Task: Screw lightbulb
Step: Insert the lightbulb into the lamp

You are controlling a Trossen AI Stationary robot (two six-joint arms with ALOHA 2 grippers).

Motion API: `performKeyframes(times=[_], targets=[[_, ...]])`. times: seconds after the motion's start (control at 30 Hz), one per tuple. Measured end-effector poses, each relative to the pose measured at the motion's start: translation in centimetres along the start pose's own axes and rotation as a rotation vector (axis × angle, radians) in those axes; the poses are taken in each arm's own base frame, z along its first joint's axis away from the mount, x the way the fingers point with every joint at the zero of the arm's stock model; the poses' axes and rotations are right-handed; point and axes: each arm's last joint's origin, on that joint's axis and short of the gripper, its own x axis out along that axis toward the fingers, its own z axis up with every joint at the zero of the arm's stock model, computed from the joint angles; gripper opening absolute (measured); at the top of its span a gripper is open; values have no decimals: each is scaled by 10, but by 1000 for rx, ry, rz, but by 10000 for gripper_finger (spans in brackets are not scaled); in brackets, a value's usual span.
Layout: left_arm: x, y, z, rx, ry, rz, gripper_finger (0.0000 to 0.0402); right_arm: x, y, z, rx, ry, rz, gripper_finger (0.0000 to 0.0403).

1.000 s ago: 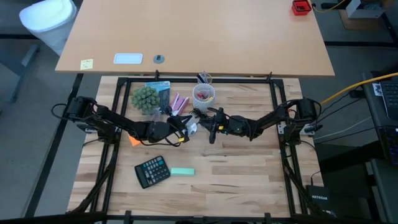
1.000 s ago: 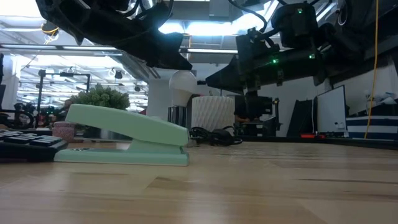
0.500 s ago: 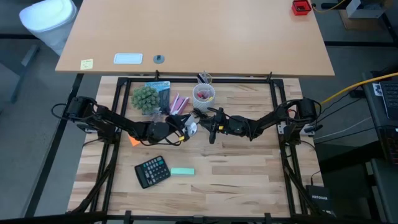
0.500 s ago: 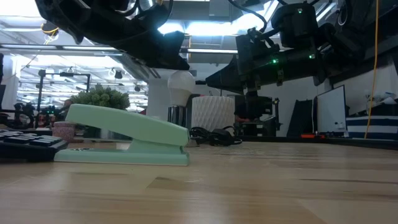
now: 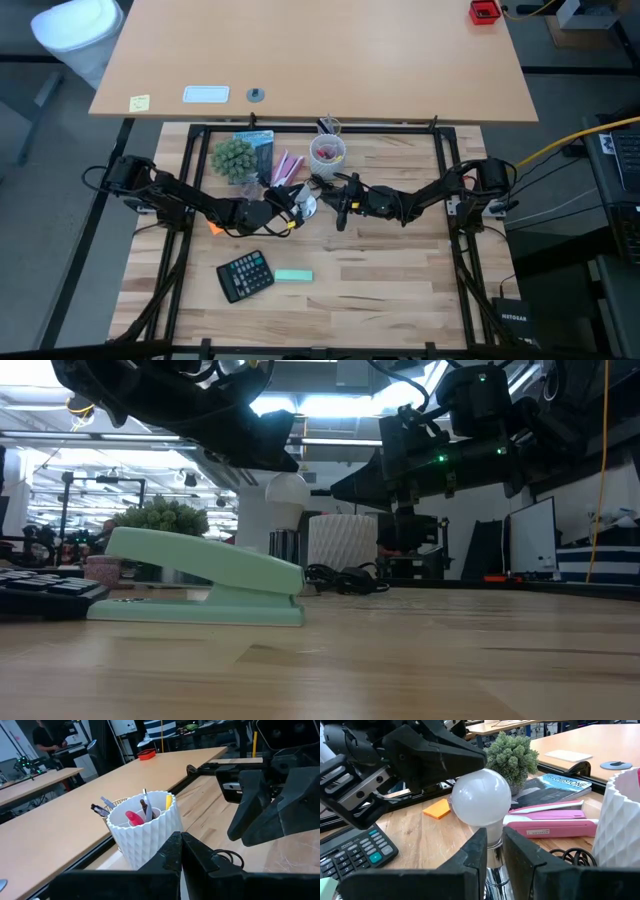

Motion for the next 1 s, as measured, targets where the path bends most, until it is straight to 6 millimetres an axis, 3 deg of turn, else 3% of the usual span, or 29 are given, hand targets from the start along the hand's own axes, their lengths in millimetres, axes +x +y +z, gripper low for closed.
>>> performKeyframes(times=[0.53, 0.73, 1.0], targets=[[-1, -1, -1, -26, 4, -6, 0, 6, 1, 14, -48, -92, -75, 64], [-2, -2, -1, -46, 7, -12, 0, 20, 7, 24, -120, -52, -84, 64], [-3, -1, -2, -40, 9, 38, 0, 22, 7, 22, -133, -13, -95, 64]])
